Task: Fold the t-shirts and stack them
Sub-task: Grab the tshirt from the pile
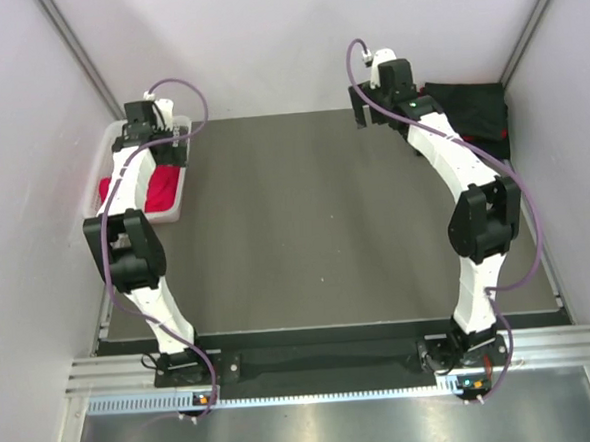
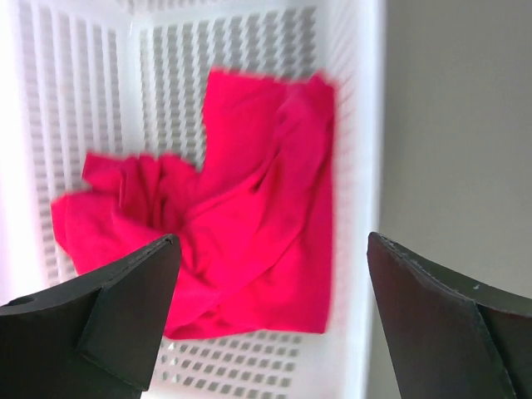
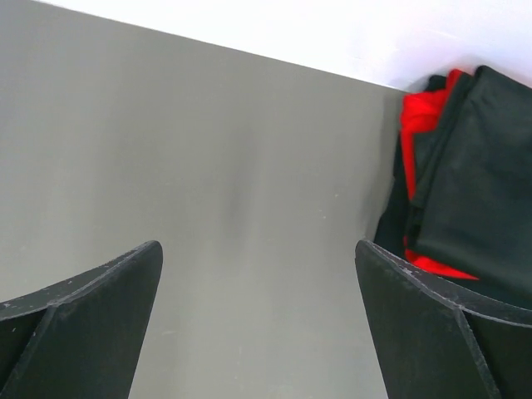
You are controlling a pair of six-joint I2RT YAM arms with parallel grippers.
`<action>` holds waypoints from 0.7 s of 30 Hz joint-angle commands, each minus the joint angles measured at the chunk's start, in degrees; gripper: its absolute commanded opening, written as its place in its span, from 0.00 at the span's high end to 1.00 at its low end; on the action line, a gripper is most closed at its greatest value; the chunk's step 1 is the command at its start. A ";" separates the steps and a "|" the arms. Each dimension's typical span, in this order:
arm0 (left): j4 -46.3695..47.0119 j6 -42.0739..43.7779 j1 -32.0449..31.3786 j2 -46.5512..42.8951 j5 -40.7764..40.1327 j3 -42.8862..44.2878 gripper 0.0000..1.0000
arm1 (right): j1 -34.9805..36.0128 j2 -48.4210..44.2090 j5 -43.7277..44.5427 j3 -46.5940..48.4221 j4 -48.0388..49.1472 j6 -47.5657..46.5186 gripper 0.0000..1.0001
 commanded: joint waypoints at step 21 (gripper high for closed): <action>-2.74 6.92 11.56 11.72 7.61 5.98 0.25 | 3.73 1.65 -3.65 2.18 -2.77 -6.62 0.00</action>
